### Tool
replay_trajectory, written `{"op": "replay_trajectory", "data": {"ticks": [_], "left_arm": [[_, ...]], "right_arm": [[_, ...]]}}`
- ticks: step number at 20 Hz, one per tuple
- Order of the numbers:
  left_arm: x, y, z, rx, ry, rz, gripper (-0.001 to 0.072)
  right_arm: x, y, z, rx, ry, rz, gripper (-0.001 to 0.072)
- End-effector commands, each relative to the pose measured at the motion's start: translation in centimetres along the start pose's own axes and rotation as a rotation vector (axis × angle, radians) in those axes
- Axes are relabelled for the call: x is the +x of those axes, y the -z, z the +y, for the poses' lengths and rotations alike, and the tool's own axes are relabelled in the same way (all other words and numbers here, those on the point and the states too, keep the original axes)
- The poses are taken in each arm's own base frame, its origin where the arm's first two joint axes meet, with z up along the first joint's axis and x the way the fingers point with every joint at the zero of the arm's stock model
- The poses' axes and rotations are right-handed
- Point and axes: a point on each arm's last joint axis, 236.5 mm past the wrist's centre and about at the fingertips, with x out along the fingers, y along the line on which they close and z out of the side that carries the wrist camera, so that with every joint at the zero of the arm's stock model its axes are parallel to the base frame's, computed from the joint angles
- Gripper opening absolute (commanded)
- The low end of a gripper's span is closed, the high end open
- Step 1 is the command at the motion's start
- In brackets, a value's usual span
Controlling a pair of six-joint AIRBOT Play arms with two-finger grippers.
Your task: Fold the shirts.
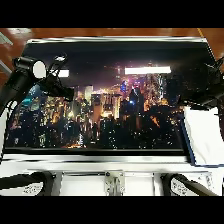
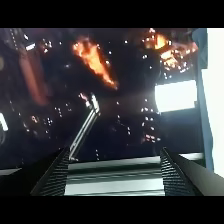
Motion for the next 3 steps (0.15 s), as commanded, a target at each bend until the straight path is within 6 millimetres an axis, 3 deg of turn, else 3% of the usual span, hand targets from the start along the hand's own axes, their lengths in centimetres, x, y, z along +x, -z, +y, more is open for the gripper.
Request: {"op": "replay_trajectory", "data": {"ticks": [1, 3], "left_arm": [[0.44, 0.04, 0.27, 0.004, -0.01, 0.01, 0.0708], [0.74, 0.07, 0.27, 0.004, -0.01, 0.017, 0.0708]], "right_arm": [[-0.01, 0.04, 0.11, -0.002, -0.001, 0.002, 0.0693], [-0.01, 0.04, 0.11, -0.002, -0.001, 0.002, 0.0693]]}}
